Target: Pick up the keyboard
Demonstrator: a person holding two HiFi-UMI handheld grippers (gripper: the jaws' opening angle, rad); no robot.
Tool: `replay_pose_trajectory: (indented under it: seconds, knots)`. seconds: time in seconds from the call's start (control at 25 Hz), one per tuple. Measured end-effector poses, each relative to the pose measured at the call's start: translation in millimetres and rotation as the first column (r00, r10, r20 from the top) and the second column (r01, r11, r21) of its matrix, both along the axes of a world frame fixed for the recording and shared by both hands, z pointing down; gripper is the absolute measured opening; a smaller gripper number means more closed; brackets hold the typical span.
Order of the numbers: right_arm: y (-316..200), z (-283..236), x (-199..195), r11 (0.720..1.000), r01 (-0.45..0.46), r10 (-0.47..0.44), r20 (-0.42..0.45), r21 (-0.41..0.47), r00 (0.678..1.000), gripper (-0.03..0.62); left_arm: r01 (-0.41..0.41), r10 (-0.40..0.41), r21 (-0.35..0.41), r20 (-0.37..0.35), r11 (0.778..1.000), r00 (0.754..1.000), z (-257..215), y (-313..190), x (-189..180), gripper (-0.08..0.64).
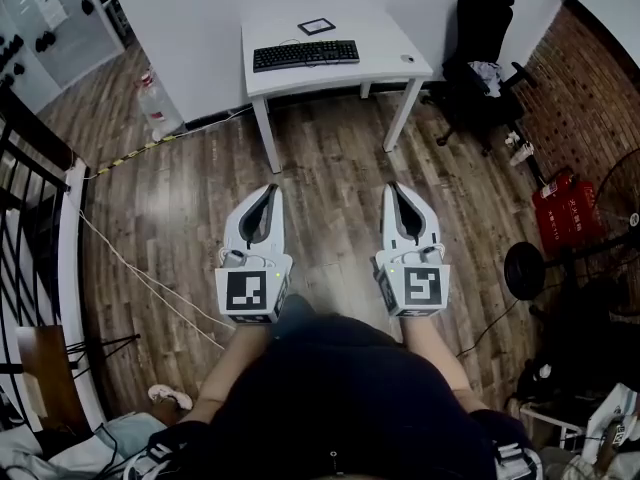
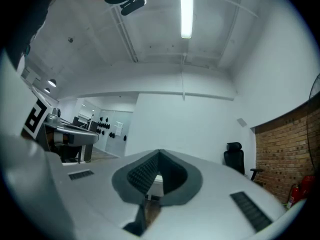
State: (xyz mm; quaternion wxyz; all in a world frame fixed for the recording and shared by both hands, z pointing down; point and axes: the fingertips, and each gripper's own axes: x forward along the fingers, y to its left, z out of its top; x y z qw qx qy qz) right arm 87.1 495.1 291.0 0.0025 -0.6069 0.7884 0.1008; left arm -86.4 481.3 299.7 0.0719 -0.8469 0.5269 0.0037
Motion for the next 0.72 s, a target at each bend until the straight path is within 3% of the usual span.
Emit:
replay_pose_trajectory:
  seconds: [0.2, 0.72]
  knots:
    - [1.8, -0.1, 5.3, 0.999, -0.019, 0.019, 0.023, -0.026, 1.0, 0.012, -0.006, 0.006, 0.009, 0.0, 1.0, 1.0, -3.1, 1.2, 4.1, 0.011]
    - [-9.5, 0.3, 0.4, 1.0, 0.01, -0.01, 0.028, 0.002, 1.0, 0.012, 0.006, -0.007, 0.025, 0.014, 1.0, 1.0, -8.0, -9.1, 1.8, 0.012]
